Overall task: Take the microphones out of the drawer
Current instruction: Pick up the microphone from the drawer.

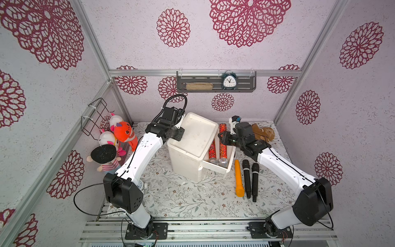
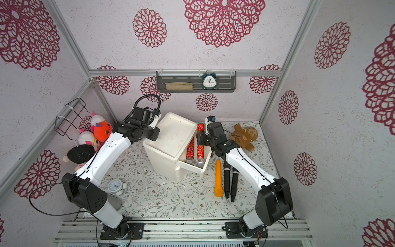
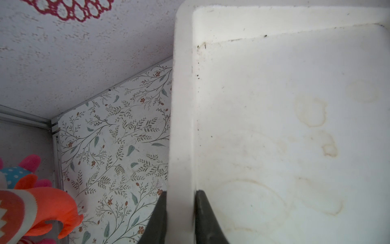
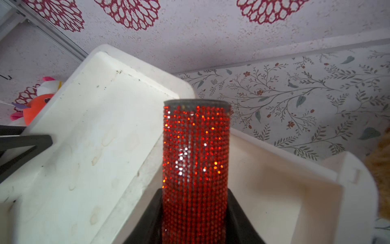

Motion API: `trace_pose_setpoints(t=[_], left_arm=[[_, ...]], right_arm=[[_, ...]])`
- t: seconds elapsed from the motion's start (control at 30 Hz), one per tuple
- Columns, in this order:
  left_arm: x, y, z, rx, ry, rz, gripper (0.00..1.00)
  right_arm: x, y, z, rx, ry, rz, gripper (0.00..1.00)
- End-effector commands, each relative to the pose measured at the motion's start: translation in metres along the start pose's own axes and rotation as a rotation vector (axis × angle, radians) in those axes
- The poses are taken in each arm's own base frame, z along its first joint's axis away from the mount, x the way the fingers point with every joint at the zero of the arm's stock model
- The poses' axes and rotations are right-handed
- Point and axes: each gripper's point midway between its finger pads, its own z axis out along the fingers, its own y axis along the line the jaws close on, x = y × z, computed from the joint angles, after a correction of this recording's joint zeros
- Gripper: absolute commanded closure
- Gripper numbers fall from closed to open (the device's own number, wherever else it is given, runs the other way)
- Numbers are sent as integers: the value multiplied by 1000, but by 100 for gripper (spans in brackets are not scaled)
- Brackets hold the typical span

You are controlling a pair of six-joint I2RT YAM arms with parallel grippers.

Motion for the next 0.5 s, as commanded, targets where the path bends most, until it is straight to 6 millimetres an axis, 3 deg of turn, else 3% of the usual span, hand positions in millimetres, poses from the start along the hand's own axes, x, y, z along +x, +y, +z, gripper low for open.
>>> trace_pose_setpoints(t=[0.0,0.27,0.47], left_arm=[[41,-23,32,34,163,84,99],[41,-24,33,37,164,86,99],[39,-23,31,34,159,85,99]], right_arm=[[-44,17,-33,-61,-155,-18,95],[-83,9,-80,-72,-292,12,95],[-92,-23,-111,30,-324,26,96]])
